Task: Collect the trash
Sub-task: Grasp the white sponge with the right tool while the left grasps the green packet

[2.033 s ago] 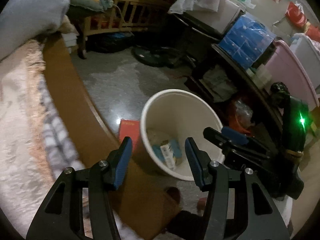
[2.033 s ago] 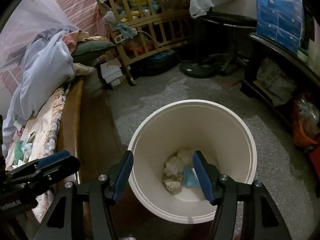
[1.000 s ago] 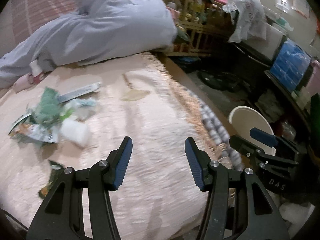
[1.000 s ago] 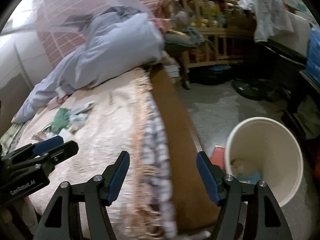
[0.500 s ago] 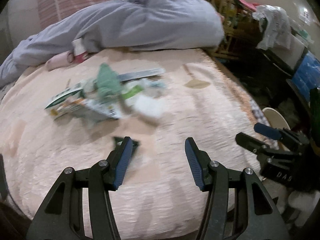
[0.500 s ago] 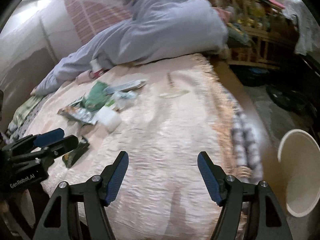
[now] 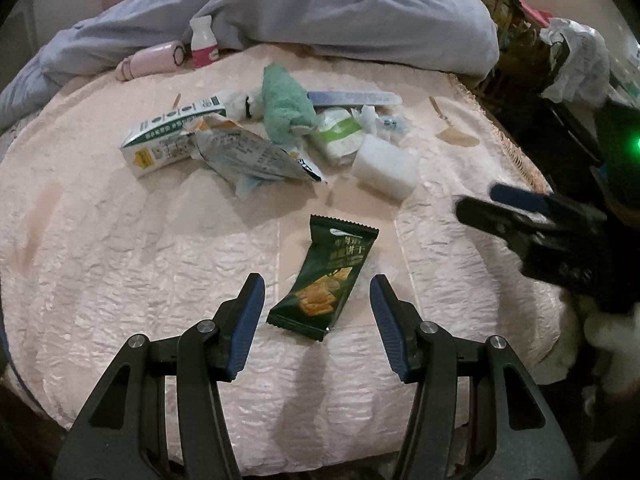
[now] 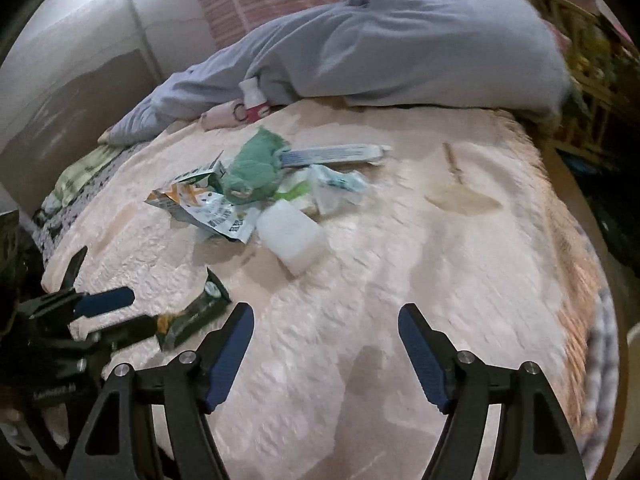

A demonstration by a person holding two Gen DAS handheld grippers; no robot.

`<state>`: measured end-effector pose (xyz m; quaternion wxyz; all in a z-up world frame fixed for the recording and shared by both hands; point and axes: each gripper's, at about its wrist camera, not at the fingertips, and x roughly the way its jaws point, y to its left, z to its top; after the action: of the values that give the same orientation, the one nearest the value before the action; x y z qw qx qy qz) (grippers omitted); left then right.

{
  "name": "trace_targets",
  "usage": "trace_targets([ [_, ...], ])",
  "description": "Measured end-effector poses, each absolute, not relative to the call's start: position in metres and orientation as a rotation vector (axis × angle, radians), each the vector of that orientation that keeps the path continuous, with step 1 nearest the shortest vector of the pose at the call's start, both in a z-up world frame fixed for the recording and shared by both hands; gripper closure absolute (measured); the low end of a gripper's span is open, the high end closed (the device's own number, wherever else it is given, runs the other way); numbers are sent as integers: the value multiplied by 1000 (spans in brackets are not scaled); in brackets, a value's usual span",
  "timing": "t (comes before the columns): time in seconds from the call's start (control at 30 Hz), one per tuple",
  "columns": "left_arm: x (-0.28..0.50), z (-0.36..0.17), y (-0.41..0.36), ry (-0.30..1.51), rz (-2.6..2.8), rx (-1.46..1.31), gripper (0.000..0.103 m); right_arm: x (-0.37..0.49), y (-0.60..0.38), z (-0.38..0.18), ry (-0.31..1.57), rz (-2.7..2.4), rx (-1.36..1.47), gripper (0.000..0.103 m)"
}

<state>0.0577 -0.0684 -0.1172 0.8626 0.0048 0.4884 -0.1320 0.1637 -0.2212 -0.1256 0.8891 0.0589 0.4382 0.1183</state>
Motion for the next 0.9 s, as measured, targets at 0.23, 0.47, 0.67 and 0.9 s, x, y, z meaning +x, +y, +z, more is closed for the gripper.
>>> trace_targets([
  [0.23, 72, -136, -72, 1065, -303, 21, 50, 210, -195, -136, 931, 313, 18, 28],
  [0.47, 80, -150, -74, 1092, -328, 14, 50, 245, -173, -158, 975, 347, -40, 28],
  [0.67, 80, -149, -78, 1089, -349, -1, 83, 239, -182, -162, 969, 348, 14, 63],
  [0.9, 72, -132, -91, 1047, -360, -19, 87, 194, -207, -132, 892, 321, 59, 63],
])
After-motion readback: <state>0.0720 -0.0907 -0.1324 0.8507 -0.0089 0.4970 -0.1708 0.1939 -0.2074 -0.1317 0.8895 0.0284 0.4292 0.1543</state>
